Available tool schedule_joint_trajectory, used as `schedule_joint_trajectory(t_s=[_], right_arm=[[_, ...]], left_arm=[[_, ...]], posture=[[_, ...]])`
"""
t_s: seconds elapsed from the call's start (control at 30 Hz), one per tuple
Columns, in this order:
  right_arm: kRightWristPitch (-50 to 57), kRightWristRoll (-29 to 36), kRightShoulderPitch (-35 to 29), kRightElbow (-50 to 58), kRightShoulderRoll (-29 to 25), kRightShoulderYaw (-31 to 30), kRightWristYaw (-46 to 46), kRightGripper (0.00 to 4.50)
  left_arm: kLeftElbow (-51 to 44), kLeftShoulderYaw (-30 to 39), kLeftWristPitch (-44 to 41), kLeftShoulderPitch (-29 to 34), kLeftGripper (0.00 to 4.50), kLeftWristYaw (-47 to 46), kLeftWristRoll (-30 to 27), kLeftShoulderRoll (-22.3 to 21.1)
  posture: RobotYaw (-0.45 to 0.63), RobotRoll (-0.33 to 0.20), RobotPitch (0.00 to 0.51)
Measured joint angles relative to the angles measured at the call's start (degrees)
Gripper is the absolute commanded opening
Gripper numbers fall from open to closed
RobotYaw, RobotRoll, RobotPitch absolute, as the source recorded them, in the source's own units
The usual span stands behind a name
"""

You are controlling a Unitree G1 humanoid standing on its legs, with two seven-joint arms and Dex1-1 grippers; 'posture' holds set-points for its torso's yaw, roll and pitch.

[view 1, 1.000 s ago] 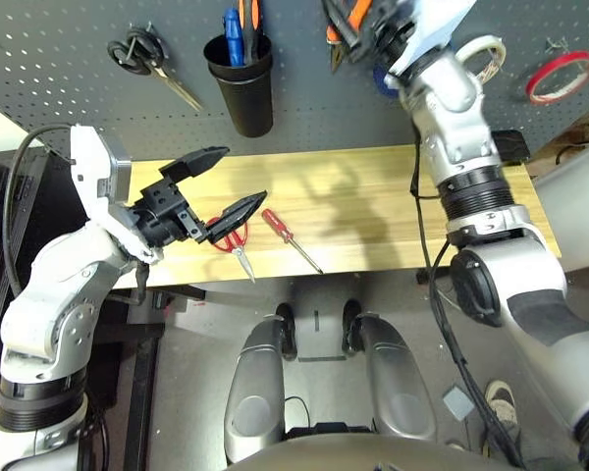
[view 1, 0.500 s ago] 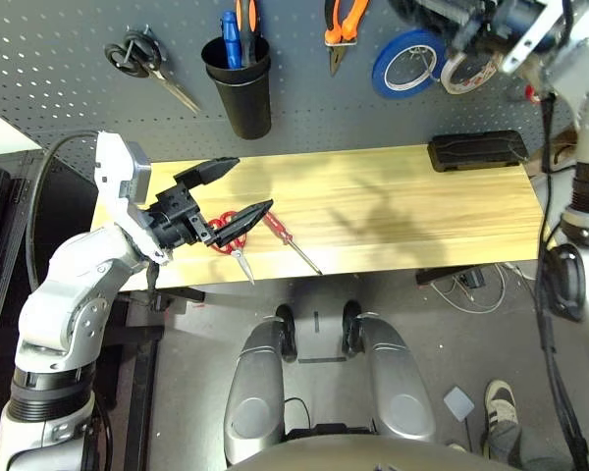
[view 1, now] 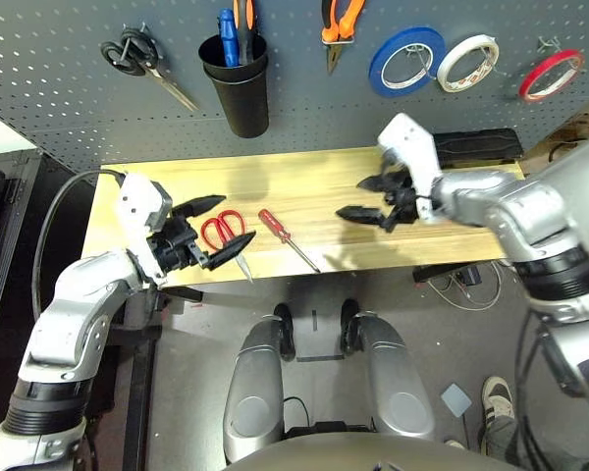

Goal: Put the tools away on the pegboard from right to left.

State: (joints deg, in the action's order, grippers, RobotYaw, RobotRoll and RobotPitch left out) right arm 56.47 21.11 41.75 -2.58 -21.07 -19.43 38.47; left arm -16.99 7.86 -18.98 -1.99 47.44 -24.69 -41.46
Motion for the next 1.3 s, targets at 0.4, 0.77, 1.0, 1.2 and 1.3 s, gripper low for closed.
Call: schedule_joint_trajectory(t_s=[0.4, 0.77, 1.0, 1.2, 1.3], right_arm=[[-10.2, -7.9, 5.2, -12.8, 6.4, -3.0, 3.3, 4.47], [-27.8, -6.0, 0.1, -6.4, -8.6, 2.7, 23.5, 4.47], [-37.3, -5.6, -3.0, -7.9, -12.4, 4.6, 32.9, 4.47], [-42.3, -4.6, -7.5, -9.3, -14.5, 5.1, 40.1, 4.47], [-45.3, -4.3, -9.5, -10.8, -15.5, 5.7, 42.6, 4.47]], left_arm=[[3.9, -6.3, -6.5, -4.8, 4.50, -8.8, 6.2, 6.7], [14.8, -9.8, -20.0, -15.0, 4.50, -22.9, 10.6, 20.7], [24.2, -8.1, -28.5, -20.7, 4.50, -32.2, 11.1, 30.2], [29.4, -6.0, -29.3, -24.3, 4.50, -36.0, 11.3, 33.3], [32.8, -3.8, -28.2, -25.7, 4.50, -39.1, 11.4, 35.5]], posture=[[0.04, 0.000, 0.305], [-0.02, 0.000, 0.322], [-0.03, 0.000, 0.325], [-0.02, 0.000, 0.327], [-0.03, 0.000, 0.330]])
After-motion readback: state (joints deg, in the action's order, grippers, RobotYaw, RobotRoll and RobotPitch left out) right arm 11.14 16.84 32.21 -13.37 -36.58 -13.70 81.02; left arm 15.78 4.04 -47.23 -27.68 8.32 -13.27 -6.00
